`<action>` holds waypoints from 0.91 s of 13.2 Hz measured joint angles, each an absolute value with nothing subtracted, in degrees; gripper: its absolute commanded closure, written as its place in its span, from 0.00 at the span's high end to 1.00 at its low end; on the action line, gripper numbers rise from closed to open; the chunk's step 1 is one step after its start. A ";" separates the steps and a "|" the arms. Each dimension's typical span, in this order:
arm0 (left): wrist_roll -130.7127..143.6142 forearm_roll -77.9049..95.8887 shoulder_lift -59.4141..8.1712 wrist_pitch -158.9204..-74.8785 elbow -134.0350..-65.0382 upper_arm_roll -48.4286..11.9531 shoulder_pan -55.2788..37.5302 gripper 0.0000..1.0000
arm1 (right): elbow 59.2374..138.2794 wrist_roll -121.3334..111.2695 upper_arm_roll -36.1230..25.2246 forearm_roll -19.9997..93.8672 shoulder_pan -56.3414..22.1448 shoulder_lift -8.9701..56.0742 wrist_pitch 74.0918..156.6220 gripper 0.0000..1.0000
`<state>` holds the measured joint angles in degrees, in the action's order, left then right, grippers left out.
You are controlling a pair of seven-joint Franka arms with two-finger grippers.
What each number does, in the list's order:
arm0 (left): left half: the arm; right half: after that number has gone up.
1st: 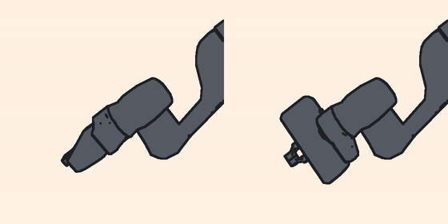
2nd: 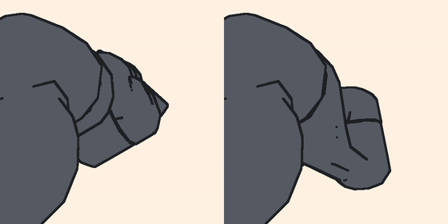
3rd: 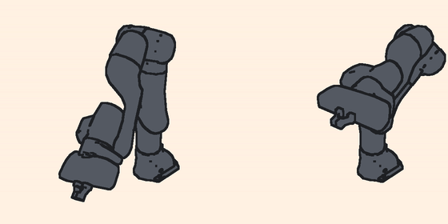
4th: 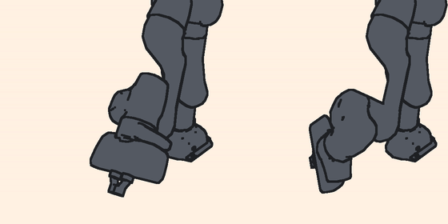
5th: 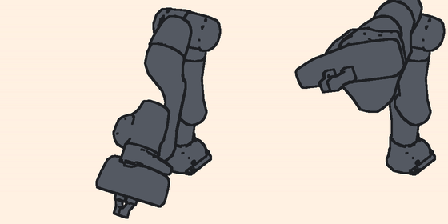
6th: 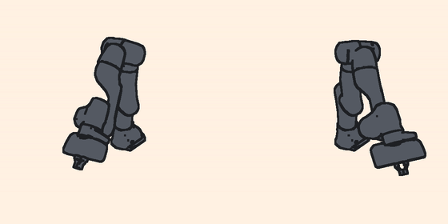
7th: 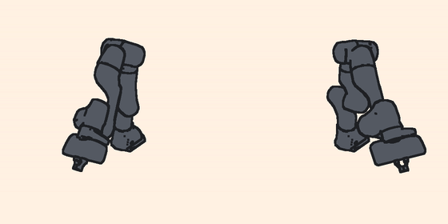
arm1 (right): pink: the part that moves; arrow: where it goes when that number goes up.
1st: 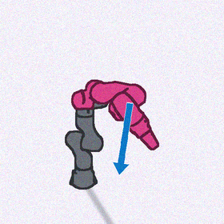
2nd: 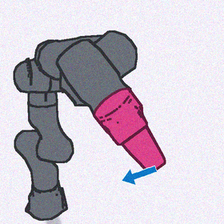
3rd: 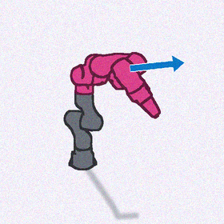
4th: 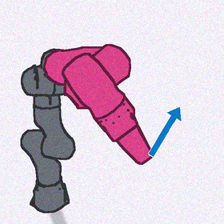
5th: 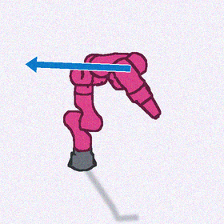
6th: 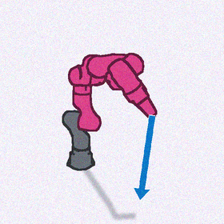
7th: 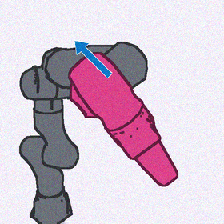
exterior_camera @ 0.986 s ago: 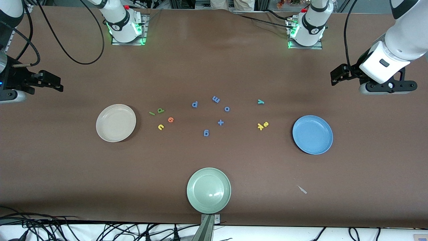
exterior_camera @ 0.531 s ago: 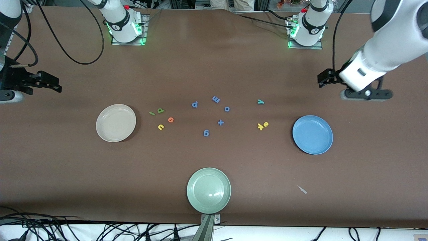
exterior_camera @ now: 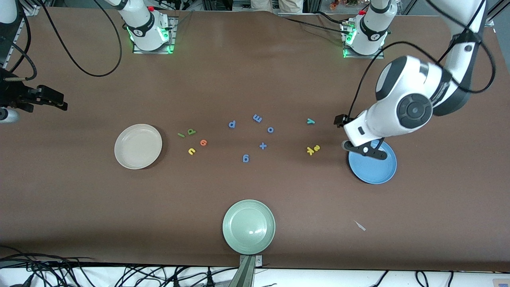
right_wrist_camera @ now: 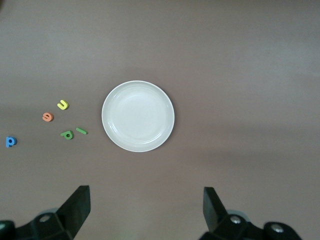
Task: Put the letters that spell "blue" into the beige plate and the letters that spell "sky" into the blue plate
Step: 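Move the left gripper to the yellow z while the right gripper reaches the green letters, then grasp the yellow z with the left gripper while the right gripper lowers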
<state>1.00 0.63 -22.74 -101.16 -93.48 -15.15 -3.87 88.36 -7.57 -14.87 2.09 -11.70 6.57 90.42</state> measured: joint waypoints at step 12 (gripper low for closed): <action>-4.38 -8.70 -31.47 -132.42 -107.33 -15.33 -8.22 0.96 | 92.26 14.98 -9.27 2.59 -24.43 19.72 105.29 1.00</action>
